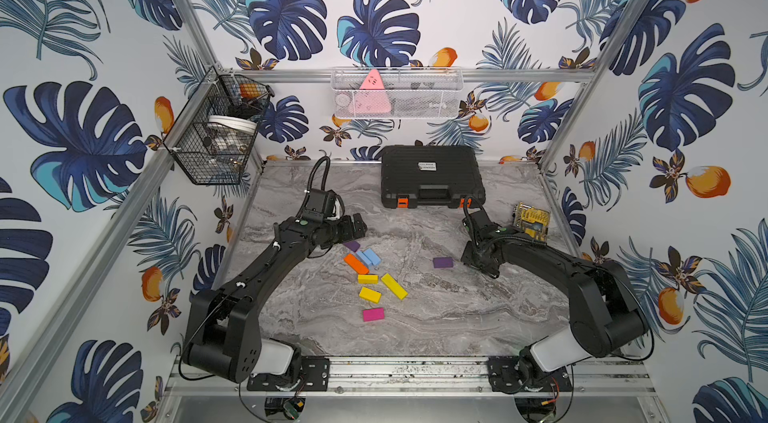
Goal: Assemble the letter c with building blocks
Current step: Pick up the building block from the center of the board, then place the building block at the center of the board.
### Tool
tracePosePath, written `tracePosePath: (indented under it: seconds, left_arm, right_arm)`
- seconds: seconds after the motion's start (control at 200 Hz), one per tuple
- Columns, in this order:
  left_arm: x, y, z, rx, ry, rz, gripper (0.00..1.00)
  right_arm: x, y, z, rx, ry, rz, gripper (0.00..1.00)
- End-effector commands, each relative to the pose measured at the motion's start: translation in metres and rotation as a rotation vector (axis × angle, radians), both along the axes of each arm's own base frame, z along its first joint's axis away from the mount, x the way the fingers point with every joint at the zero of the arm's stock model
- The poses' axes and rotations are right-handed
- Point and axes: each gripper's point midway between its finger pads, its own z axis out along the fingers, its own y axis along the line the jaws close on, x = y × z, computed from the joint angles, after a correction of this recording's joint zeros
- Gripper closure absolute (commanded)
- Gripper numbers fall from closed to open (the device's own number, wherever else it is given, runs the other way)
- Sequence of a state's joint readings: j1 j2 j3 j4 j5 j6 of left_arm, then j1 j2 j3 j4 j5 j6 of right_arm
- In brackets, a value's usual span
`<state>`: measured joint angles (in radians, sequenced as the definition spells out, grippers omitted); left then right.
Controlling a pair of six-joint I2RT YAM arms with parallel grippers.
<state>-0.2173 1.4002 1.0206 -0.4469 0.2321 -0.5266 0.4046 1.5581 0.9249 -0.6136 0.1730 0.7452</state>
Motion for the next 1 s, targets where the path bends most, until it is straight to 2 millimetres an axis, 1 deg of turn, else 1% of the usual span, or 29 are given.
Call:
tracePosePath:
  seconds: [0.0, 0.145, 0.42, 0.565, 0.65, 0.78, 0.826, 0.896, 0.996]
  left_arm:
    - [0.001, 0.0, 0.002, 0.005, -0.005, -0.004, 0.01]
    - [-0.001, 0.001, 0.0, 0.005, 0.001, 0.002, 0.01]
    - [0.0, 0.0, 0.002, 0.008, -0.002, 0.002, 0.01]
    - [-0.001, -0.001, 0.002, 0.006, -0.002, 0.002, 0.01]
    - [-0.001, -0.001, 0.001, 0.005, -0.001, 0.002, 0.01]
    - [-0.002, -0.001, 0.0, 0.009, 0.001, 0.003, 0.01]
    - [-0.002, -0.001, 0.0, 0.008, -0.001, 0.001, 0.01]
    - [-0.002, -0.002, 0.0, 0.007, 0.0, -0.001, 0.01]
    - [-0.002, -0.002, 0.001, 0.007, -0.003, -0.003, 0.01]
  right_arm:
    - [0.001, 0.002, -0.006, 0.022, 0.005, -0.024, 0.82]
    - [-0.001, 0.003, -0.014, 0.03, 0.022, -0.02, 0.81]
    - [-0.002, 0.004, -0.021, 0.044, 0.028, -0.02, 0.79]
    - [-0.002, 0.004, -0.024, 0.046, 0.031, -0.021, 0.75]
    - [-0.002, 0.004, -0.026, 0.047, 0.036, -0.018, 0.68]
    - [-0.004, 0.006, -0.025, 0.059, 0.039, -0.013, 0.44]
    - [-0.005, 0.007, -0.025, 0.069, 0.041, -0.011, 0.38]
    - [-0.008, 0.01, -0.023, 0.091, 0.045, -0.007, 0.34]
    - [-0.013, 0.016, -0.022, 0.135, 0.054, 0.005, 0.31]
